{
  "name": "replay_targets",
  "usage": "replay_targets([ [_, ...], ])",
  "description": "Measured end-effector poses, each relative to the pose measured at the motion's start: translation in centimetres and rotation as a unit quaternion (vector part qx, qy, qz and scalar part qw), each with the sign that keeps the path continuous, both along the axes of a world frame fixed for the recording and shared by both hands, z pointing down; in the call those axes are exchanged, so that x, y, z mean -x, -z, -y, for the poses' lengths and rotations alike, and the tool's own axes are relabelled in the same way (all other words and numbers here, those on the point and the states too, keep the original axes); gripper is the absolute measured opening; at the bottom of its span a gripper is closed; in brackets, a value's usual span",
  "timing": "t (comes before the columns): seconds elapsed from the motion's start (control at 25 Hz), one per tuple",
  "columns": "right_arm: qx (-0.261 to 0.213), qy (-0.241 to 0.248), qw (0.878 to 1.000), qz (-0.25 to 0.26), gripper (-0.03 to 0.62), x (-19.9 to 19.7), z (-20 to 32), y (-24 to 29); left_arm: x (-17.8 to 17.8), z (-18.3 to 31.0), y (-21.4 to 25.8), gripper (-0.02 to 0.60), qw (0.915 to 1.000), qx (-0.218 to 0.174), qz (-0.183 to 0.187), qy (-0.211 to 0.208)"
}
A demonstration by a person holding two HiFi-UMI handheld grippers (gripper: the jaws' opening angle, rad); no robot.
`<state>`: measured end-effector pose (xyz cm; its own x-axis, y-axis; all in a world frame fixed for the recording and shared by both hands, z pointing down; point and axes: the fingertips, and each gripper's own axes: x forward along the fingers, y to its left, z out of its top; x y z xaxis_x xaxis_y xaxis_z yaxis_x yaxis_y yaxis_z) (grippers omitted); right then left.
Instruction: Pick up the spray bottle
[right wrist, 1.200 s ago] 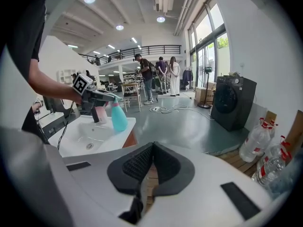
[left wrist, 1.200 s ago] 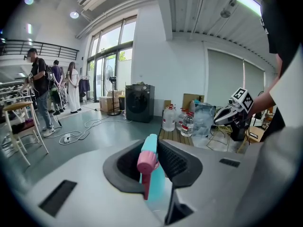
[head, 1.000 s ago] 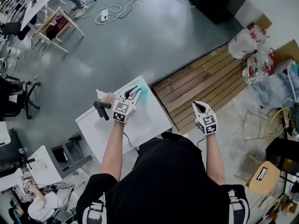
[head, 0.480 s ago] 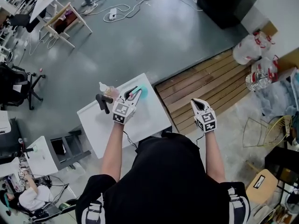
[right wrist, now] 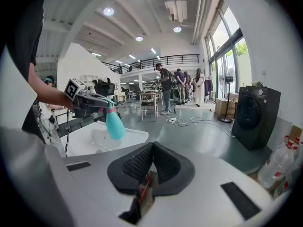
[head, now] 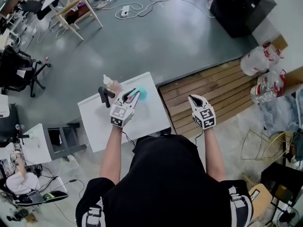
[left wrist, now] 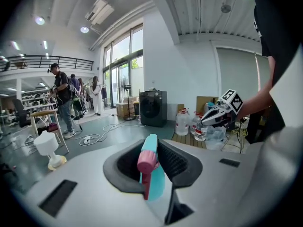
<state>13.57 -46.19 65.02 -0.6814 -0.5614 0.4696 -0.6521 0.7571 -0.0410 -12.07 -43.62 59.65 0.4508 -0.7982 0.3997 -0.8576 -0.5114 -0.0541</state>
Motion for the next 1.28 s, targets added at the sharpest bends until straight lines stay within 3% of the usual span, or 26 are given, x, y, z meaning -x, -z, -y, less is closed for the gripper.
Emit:
replay_targets([
  [0.24,-0.008,0.028,0.999,0.017,0.017,1.5,1.5,1.3,0.7,-2.1,0.2,0.098,0.9989,-0.001,-0.014,0.045],
  [0.68,-0.037,0.126,0.991,0.033,0.017,7.2,0.8,3.7,3.4,-7.1,0.5,0.098,0.9928,-0.005,-0.011,0.119],
  [0.88,-0.029,0.155,0.987,0.028,0.017,8.0,0.1,3.0,3.5,-8.6,0.6,0.098,0.9904,-0.006,-0.011,0.137],
  [1.28,-0.022,0.166,0.985,0.028,0.017,7.4,-0.6,2.4,2.7,-10.5,0.6,0.098,0.9880,-0.004,-0.014,0.154],
])
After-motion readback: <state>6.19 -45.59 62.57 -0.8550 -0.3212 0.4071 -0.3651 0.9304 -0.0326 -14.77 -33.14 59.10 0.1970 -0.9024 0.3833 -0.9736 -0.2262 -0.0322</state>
